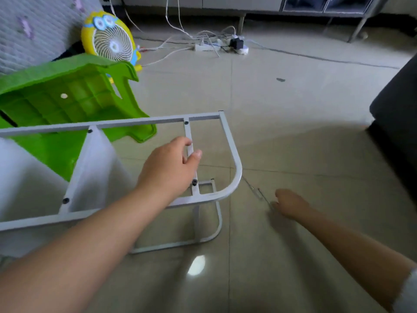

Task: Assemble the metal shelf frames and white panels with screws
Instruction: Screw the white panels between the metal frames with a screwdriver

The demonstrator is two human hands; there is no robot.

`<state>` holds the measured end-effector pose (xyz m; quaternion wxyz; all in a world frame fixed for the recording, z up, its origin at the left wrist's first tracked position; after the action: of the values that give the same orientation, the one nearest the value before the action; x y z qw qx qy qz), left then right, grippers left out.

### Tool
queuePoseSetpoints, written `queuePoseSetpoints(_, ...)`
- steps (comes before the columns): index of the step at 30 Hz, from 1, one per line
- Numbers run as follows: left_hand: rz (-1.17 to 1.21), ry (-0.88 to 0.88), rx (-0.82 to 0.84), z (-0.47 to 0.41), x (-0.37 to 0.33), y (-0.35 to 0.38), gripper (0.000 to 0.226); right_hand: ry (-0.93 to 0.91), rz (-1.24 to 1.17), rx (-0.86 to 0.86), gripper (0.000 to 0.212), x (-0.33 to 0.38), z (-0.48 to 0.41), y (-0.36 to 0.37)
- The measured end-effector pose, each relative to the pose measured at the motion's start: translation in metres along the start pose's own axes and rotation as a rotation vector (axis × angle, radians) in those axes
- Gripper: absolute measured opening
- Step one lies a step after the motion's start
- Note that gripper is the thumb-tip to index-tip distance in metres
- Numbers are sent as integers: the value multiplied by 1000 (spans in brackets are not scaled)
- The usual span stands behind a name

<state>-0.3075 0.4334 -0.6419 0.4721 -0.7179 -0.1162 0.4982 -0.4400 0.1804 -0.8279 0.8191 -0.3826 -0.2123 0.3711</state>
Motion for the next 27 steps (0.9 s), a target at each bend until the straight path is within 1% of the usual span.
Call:
queuePoseSetpoints(2, -5, -28, 8, 0, 1, 7, 35, 66, -75, 27, 34, -7, -8, 30)
queuePoseSetpoints(4, 5, -26, -9, 2, 1, 8, 33, 106, -136, 5, 29, -7, -11, 49)
queuePoseSetpoints(6, 2, -26, -29, 4, 1, 6, 31, 126, -139, -22, 28, -6, -13, 59)
queuePoseSetpoints(10, -22, -7, -55, 5, -1, 6, 32, 191, -188, -52, 31, -4, -13, 64)
queuePoseSetpoints(13, -22, -1, -60, 6, -1, 7, 33, 270, -293, -23, 29, -5, -12, 60)
queuePoseSetpoints(16, -74, 25, -58, 8, -3, 7, 35, 273, -400, -90, 26, -3, -6, 37)
queuePoseSetpoints(20, -173, 33, -43, 11, -8, 8, 36, 180, -471, -254, 27, 2, 12, -10)
queuePoseSetpoints(22, -170, 47, -53, 14, -9, 6, 35, 89, -528, -397, 22, 10, 26, -41)
queuePoseSetpoints(23, -168, 59, -61, 15, -8, 5, 38, 27, -568, -483, 20, 16, 35, -59)
queuePoseSetpoints(25, -161, 99, -70, 22, -6, 3, 54, -113, -691, -637, 22, 31, 57, -94)
queuePoseSetpoints(27, -132, 129, -34, 32, -3, 0, 67, -261, -793, -774, 21, 47, 84, -125)
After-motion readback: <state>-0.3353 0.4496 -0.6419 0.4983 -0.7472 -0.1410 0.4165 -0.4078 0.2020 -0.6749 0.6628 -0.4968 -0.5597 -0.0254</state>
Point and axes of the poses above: each hand's wrist, its own z-axis away from the middle knuckle, its own y-axis out of the palm, x = y × z, the point moved 4 cm from there along -z, towards the middle knuckle, and after that the axes turned 8 degrees about x, right-handed, at the moved point
